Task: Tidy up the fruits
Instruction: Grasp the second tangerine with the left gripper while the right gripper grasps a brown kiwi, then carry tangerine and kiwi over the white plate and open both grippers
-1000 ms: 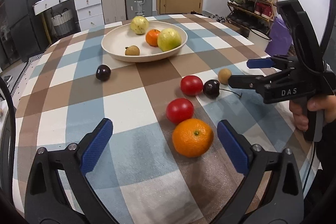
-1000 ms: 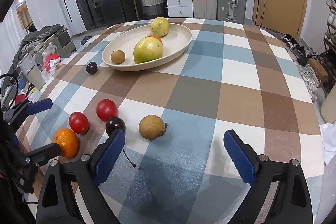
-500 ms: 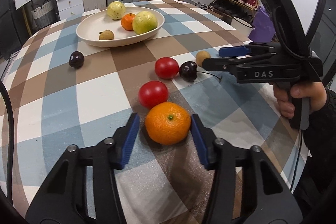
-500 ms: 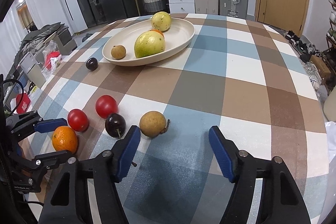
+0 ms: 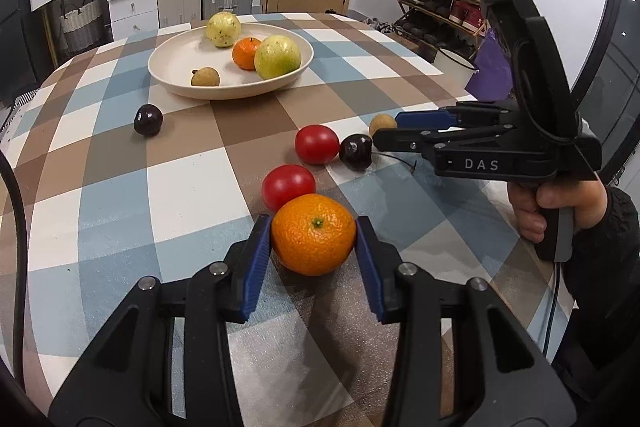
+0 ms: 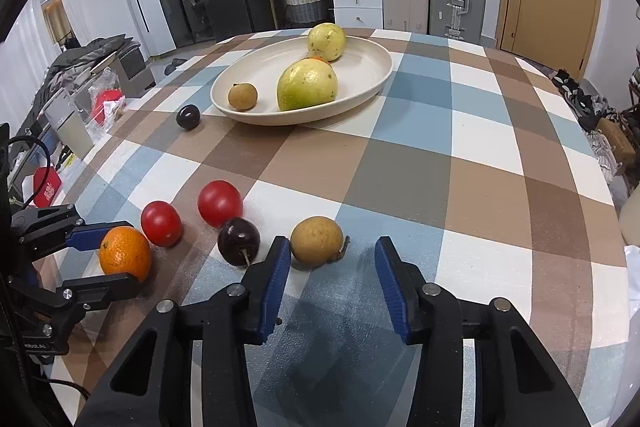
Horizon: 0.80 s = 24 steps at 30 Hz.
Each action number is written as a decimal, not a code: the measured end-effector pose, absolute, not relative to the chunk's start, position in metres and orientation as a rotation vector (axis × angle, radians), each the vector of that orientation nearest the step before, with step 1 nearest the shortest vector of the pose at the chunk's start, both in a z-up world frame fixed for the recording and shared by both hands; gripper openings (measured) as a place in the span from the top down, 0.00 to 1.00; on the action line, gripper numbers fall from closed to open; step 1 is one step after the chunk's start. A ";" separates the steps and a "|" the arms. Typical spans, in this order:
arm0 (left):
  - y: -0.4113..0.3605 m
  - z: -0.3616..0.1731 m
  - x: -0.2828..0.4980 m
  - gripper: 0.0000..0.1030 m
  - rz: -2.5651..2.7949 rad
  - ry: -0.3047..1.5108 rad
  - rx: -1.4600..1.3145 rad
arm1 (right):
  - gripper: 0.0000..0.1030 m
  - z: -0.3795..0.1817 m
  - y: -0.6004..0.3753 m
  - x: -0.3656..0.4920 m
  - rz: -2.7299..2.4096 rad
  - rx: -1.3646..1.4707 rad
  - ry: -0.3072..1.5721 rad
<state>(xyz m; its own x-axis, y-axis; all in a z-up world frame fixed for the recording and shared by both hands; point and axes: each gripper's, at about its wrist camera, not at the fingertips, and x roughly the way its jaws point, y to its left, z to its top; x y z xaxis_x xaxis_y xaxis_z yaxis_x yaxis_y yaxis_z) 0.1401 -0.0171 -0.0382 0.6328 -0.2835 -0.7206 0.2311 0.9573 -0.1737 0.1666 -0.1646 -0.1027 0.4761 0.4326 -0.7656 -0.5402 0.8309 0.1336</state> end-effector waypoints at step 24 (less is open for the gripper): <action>0.011 -0.017 0.134 0.63 -0.212 0.723 -0.123 | 0.73 -0.092 -0.166 0.161 0.609 -0.109 0.827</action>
<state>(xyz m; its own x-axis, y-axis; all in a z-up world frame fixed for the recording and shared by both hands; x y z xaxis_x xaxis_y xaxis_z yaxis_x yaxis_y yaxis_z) 0.1340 0.0112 -0.0166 0.7294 -0.2345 -0.6427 0.1494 0.9713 -0.1848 0.1615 -0.1657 -0.0918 0.5178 0.4650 -0.7181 -0.5472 0.8252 0.1397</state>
